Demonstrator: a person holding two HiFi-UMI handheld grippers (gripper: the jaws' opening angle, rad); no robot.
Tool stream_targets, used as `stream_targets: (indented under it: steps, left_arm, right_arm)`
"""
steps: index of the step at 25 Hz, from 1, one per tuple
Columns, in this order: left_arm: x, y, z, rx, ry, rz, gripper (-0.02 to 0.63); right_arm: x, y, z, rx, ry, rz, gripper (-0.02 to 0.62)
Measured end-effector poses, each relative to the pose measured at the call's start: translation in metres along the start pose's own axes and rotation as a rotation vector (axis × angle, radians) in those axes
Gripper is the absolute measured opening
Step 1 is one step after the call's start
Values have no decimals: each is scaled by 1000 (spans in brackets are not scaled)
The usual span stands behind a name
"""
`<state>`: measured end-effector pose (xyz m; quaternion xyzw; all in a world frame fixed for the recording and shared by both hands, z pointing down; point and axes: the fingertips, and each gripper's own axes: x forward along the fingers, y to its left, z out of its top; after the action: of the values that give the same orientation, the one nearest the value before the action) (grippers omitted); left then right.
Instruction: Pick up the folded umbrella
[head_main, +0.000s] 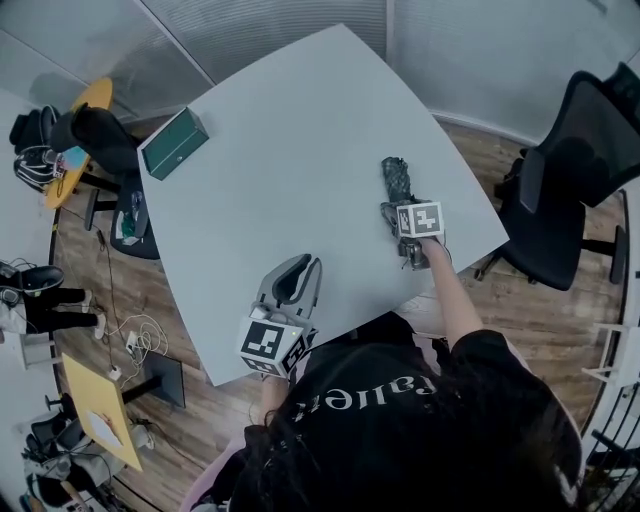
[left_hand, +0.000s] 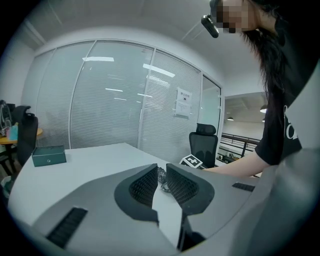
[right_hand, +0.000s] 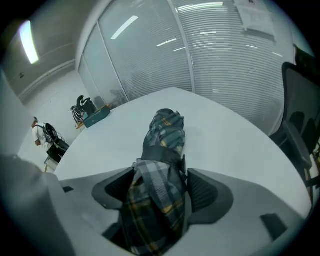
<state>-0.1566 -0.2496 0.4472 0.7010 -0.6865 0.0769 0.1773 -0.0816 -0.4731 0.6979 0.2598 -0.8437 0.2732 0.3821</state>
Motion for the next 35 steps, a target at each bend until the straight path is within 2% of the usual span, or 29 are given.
stream_targets:
  steps: [3,7,8,9,17,24,28,35]
  left_arm:
    - [-3,4,-1,-4,2,15,72]
    - [-6,7,-3,-7,2,30,72]
    - [-7,7,-3,-8,3,31,72]
    - [-8,7,-4,-9,2,31,72]
    - [-24,13,-9,-14,-4,38,72]
    - [-39,20,-12,-15,-13,27,72]
    - [-51,25,-14,-14,-23,17,72]
    - [-79,38,-21,-21,-40,-2,72]
  right_arm:
    - [5,-2,-2,41,-19,-31,316]
    - [5,-4,-2,33,-51,-75,314]
    - [4,-3,-3,42,-56,-68,287]
    - [4,-2,-3,61,-57,-57,256]
    - [-9,10,-5,286,-60,85,206]
    - [-27,48,-18,270,-56,173,196]
    - [-47,75,-20,291,-92,229,196]
    - [-93,124,-20,313,-169,281,196]
